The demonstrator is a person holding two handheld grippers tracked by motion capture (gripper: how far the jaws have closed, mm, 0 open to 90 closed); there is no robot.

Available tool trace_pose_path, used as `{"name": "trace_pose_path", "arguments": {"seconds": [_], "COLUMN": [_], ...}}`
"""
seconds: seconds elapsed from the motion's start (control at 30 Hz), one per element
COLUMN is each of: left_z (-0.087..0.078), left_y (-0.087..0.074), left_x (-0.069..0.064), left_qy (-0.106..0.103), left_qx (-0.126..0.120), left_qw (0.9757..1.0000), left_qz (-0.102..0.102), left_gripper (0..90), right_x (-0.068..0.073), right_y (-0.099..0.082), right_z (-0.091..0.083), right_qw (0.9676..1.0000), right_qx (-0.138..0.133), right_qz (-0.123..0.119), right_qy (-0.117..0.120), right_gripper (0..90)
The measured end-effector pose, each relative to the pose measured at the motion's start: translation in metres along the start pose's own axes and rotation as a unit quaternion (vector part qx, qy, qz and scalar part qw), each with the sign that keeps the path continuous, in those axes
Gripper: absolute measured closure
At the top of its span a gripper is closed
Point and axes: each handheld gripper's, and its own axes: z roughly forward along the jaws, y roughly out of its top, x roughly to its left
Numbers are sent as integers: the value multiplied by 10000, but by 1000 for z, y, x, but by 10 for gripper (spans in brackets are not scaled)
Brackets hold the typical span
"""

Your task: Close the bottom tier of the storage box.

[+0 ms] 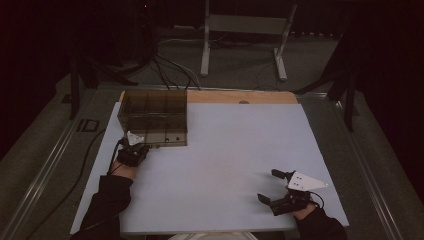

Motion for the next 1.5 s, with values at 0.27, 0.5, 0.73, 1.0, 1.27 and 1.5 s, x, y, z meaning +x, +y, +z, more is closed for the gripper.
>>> {"name": "trace_pose_path", "arguments": {"seconds": [0.27,0.5,0.73,1.0,1.27,1.5], "left_z": [1,2,4,5,5,7], "left_y": [2,2,3,5,7,8], "left_x": [1,1,3,5,6,6], "left_qy": [10,15,-8,-25,-9,-3], "left_qx": [-14,-18,-23,-49,-52,-50], "left_qw": [10000,10000,10000,10000,10000,10000], "left_qz": [6,-4,-54,-63,-34,-31], "left_gripper": [900,900,900,900,900,900], "right_x": [0,0,0,0,0,0], "right_y": [0,0,0,0,0,0], "right_z": [0,0,0,0,0,0], "right_qw": [10000,10000,10000,10000,10000,10000], "right_qx": [-9,-16,-25,-7,-8,-19], "right_qz": [11,19,22,10,5,15], "right_qy": [4,10,13,7,8,8], "right_gripper": [0,0,0,0,0,0]}}
